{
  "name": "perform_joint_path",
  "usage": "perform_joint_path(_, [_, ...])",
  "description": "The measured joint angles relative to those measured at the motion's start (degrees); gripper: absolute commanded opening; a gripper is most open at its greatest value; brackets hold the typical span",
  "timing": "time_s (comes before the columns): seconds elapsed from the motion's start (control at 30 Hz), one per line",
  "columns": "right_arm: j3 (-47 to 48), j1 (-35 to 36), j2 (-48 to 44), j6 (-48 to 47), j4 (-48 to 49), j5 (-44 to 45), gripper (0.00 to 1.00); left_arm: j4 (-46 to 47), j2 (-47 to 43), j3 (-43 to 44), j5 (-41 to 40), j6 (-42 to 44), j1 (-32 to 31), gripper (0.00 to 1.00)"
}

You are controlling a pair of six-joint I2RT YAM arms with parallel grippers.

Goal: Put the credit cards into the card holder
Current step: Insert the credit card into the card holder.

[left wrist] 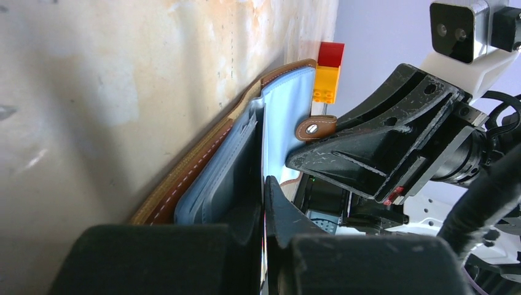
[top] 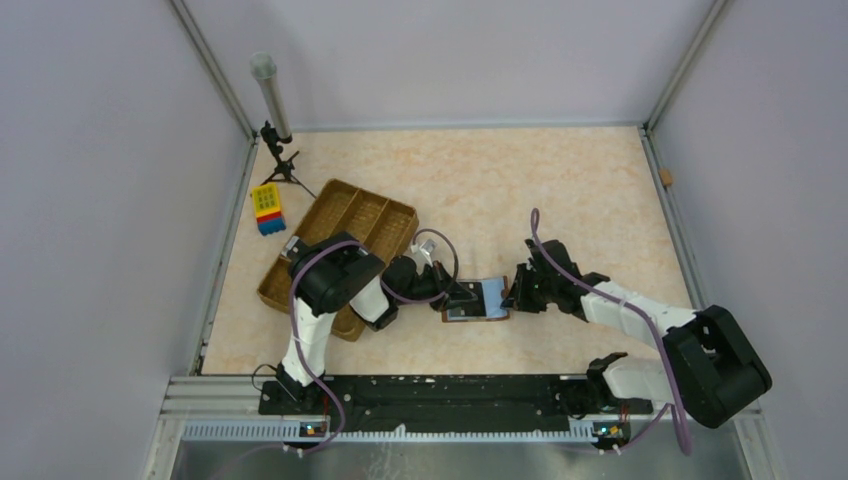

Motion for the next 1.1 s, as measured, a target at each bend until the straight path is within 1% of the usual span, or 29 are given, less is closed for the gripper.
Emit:
perform_joint_path(0.23, [0.00,0.11,-0.81,0.02,-0.24,-0.02,0.00,0.63,0.07,-0.31,-0.76,-0.61,-0.02,0.00])
perform_joint_path(0.6, [0.00,0.13,-0.96,-0.09,-1.42,1.36,0.00,0.90,2.32,2.78,2.45,-0.72,0.02,0.00])
perform_joint_path(1.1, [-0.04,0.13,-1.18,0.50,-1.64,3.02,0.00,0.31,3.26,4.70,3.85,-0.59,0.02,0.00])
